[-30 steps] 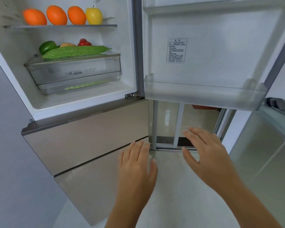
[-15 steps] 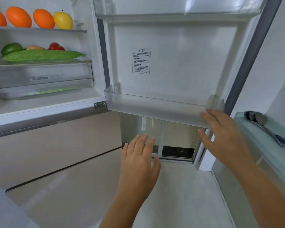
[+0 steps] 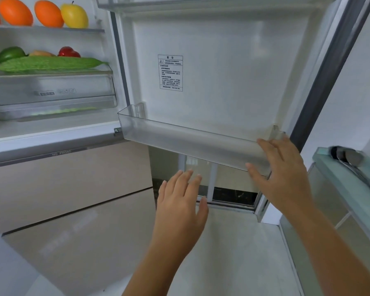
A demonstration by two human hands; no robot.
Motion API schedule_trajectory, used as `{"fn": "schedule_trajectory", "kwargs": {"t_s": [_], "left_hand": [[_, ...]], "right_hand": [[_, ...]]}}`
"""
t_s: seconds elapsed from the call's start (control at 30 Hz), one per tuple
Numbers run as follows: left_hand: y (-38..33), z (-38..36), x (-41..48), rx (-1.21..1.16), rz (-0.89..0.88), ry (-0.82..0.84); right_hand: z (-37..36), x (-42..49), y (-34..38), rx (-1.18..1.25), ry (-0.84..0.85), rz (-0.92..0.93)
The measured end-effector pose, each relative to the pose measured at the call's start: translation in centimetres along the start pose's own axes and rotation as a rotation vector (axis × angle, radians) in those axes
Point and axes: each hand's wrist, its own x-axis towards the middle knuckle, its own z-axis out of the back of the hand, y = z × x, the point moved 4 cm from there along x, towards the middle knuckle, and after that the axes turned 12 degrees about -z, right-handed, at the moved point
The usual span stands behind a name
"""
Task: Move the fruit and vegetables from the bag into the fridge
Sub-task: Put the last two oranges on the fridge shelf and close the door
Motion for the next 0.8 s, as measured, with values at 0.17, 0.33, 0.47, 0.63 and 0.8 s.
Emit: {"fn": "schedule_trajectory", "kwargs": {"t_s": [0.17, 0.33, 0.47, 0.63, 0.8], "left_hand": [[-0.7, 1.3, -1.4, 0.002, -0.028, 0.029], [-0.5, 4.1, -4.0, -0.021, -0.034, -0.003], [-0.2, 6.1, -6.4, -0.014, -0.02, 0.003], [0.1, 8.6, -8.8, -0.012, 0.005, -0.012], [0.2, 10.8, -11.4, -0.02, 0.028, -0.046]], "right_hand": [[0.7, -1.9, 2.0, -0.029, 0.004, -0.031], [1.6, -5.2, 5.7, -0.077, 0.0, -0.017], [2.5, -7.6, 8.9, -0.106, -0.015, 0.045], [3.6, -10.7, 12.5, -0.061, 0.006, 0.132], [4.0, -13.3, 15.8, -0.074, 0.065, 0.248]]}}
